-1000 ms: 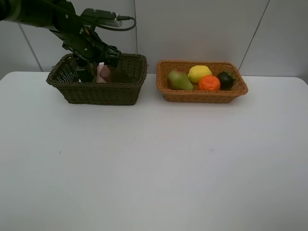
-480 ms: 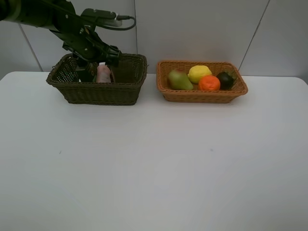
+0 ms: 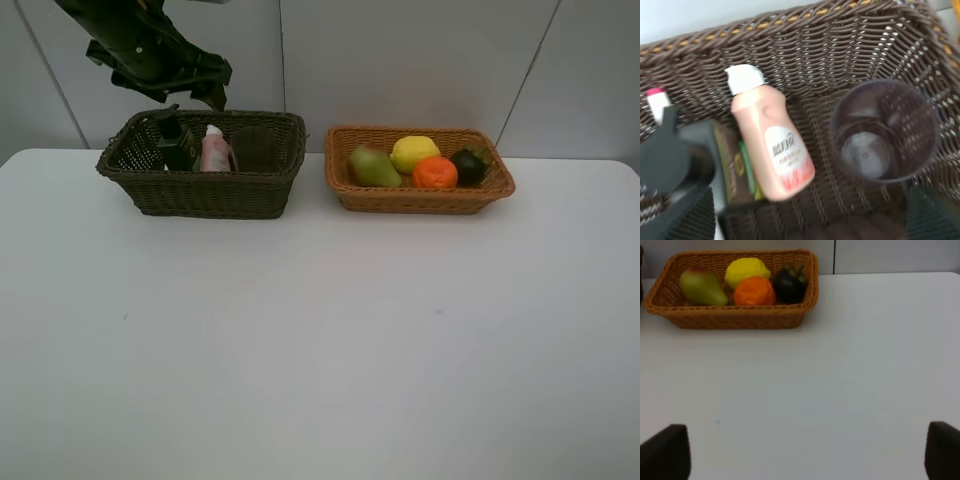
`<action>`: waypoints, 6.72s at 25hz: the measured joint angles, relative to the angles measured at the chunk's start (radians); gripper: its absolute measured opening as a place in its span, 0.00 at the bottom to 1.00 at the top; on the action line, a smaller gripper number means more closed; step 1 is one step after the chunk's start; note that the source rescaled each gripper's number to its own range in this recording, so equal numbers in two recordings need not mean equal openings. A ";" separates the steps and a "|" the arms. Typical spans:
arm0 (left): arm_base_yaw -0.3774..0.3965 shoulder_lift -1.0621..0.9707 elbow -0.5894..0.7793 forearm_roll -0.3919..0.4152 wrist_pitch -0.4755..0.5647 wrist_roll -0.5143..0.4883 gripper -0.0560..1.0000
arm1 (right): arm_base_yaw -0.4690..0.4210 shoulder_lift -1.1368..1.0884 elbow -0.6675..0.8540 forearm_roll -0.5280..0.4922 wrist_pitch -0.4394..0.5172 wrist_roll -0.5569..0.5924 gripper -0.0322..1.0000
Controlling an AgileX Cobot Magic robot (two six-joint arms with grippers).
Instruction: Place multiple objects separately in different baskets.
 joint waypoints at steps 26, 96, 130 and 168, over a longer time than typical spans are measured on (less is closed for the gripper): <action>-0.064 -0.815 0.268 0.161 0.544 -0.159 1.00 | 0.000 0.000 0.000 0.000 0.000 0.000 1.00; 0.477 -1.857 1.017 -0.028 0.529 0.200 1.00 | 0.000 0.000 0.000 0.000 0.000 0.000 1.00; 0.334 -1.858 1.048 -0.060 0.463 0.157 1.00 | 0.000 0.000 0.000 0.000 0.000 0.000 1.00; 0.334 -1.858 1.048 -0.060 0.463 0.157 1.00 | 0.000 0.000 0.000 0.000 0.000 0.000 1.00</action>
